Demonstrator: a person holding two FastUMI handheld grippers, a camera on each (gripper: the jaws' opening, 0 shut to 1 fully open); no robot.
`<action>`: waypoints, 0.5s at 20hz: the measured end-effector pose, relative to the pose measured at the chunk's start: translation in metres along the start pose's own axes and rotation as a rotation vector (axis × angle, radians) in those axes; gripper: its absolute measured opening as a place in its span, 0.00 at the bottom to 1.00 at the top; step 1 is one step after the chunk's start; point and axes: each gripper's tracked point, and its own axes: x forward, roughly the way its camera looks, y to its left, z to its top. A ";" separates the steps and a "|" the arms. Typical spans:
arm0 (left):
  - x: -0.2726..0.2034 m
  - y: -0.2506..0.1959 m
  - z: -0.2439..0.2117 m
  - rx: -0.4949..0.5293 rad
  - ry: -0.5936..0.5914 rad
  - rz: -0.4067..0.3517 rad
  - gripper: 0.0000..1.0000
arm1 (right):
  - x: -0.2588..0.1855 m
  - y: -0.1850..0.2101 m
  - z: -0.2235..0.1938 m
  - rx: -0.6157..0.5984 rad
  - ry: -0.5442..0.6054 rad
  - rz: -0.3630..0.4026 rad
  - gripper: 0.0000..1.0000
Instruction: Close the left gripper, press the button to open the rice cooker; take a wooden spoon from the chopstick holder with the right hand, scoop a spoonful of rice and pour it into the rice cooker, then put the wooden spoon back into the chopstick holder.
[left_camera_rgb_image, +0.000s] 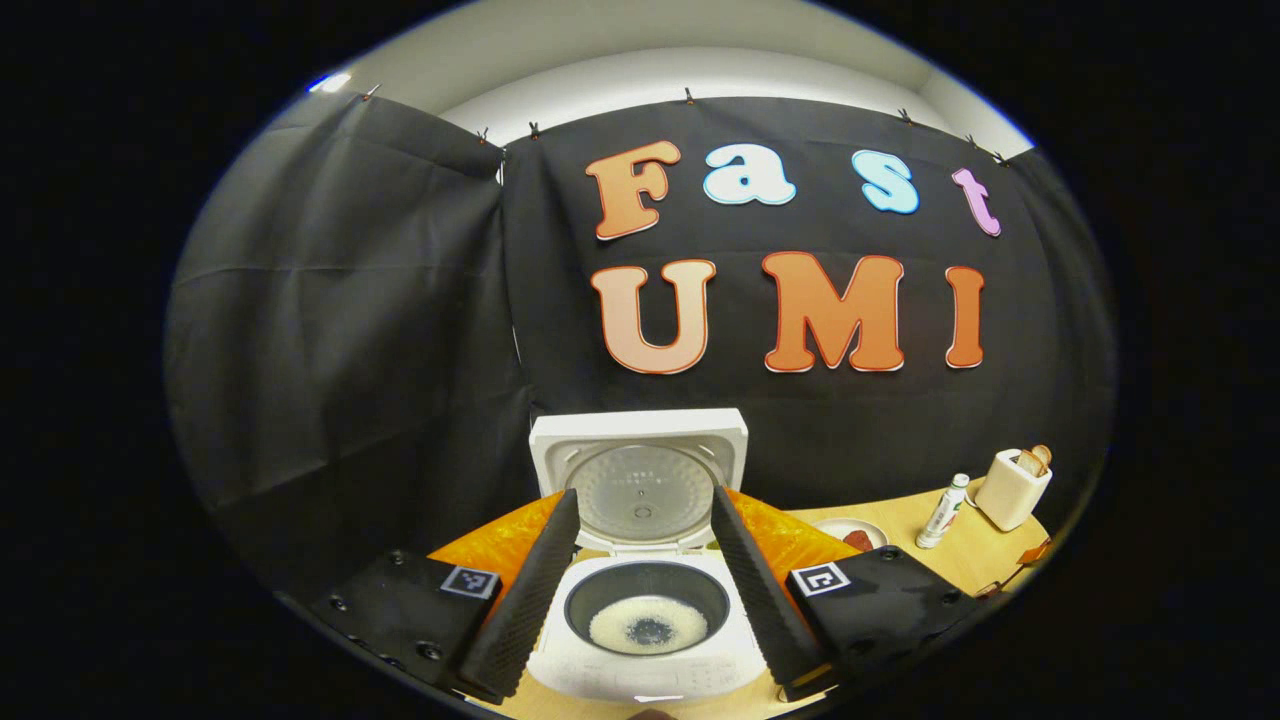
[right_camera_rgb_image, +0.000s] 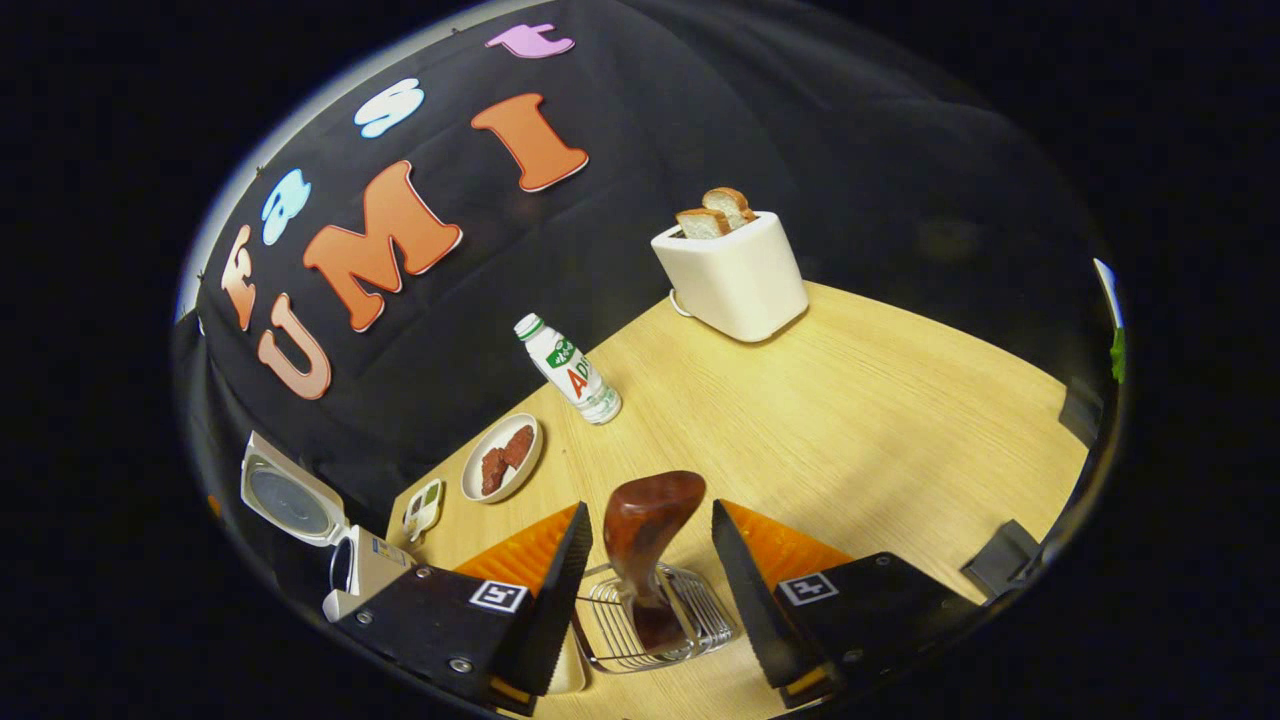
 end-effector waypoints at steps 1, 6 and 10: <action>0.007 0.002 0.008 -0.010 -0.001 0.000 0.90 | -0.007 -0.002 0.011 -0.018 -0.029 -0.013 0.82; 0.052 0.010 0.040 -0.076 0.021 -0.004 0.87 | -0.049 0.004 0.064 -0.150 -0.148 -0.038 0.94; 0.098 0.004 0.055 -0.126 0.066 -0.033 0.92 | -0.083 0.023 0.104 -0.249 -0.228 -0.017 0.95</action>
